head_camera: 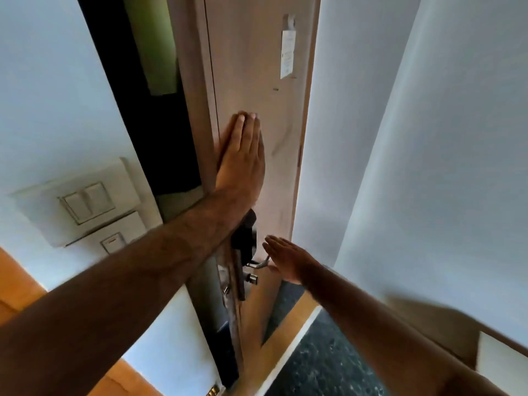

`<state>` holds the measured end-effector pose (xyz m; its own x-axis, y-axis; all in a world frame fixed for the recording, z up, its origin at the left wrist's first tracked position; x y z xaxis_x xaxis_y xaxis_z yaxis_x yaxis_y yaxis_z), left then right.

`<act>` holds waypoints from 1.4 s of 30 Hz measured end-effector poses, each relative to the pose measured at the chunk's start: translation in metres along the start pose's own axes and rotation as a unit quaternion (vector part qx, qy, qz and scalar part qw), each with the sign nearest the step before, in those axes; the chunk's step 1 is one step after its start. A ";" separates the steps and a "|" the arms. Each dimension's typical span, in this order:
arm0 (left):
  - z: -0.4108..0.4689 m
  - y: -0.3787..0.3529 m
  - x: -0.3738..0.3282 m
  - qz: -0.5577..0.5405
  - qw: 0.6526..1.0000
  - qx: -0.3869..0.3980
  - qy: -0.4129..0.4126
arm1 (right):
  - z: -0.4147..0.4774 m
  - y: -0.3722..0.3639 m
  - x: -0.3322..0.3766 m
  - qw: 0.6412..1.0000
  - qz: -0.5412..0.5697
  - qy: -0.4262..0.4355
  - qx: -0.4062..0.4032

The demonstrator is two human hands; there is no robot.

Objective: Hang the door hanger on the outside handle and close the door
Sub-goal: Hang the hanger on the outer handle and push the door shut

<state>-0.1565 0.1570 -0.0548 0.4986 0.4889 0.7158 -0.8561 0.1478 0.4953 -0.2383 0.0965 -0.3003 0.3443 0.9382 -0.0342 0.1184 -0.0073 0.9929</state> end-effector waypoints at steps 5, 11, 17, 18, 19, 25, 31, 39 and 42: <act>0.014 -0.047 0.016 -0.002 0.999 0.030 0.041 | 0.044 -0.006 0.011 0.998 0.018 0.054 0.000; 0.022 -0.079 0.044 -0.085 0.990 -0.047 0.106 | 0.096 -0.009 0.019 0.994 0.025 0.103 -0.019; 0.029 -0.115 0.059 -0.063 0.979 -0.031 0.191 | 0.140 -0.005 0.035 0.991 0.021 0.128 -0.024; 0.030 -0.120 0.061 -0.063 0.976 -0.029 0.204 | 0.146 -0.007 0.038 0.991 0.016 0.134 -0.025; 0.032 -0.124 0.062 -0.062 0.974 -0.032 0.215 | 0.150 -0.008 0.041 0.991 0.022 0.132 -0.021; 0.047 -0.157 0.070 -0.041 0.966 -0.027 0.254 | 0.180 -0.008 0.054 0.989 0.003 0.143 -0.040; 0.057 -0.187 0.080 -0.048 0.957 -0.018 0.285 | 0.202 -0.010 0.062 0.986 0.032 0.138 -0.082; 0.067 -0.219 0.088 -0.052 0.948 -0.021 0.312 | 0.230 -0.012 0.070 0.986 0.035 0.129 -0.102; 0.070 -0.226 0.089 -0.056 0.946 -0.025 0.318 | 0.234 -0.020 0.070 0.986 0.039 0.131 -0.097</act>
<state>0.0906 0.1065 -0.0684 0.4171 0.8837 0.2123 -0.8162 0.2614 0.5153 0.0012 0.0818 -0.3489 0.0890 0.9949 0.0484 -0.0882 -0.0406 0.9953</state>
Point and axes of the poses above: each hand's wrist, its own z-axis towards the middle knuckle, its own y-axis out of the back of the hand, x = y × z, the point moved 5 cm from there along z, towards the middle knuckle, and after that the axes turned 7 degrees about x, right-handed, at the moved point
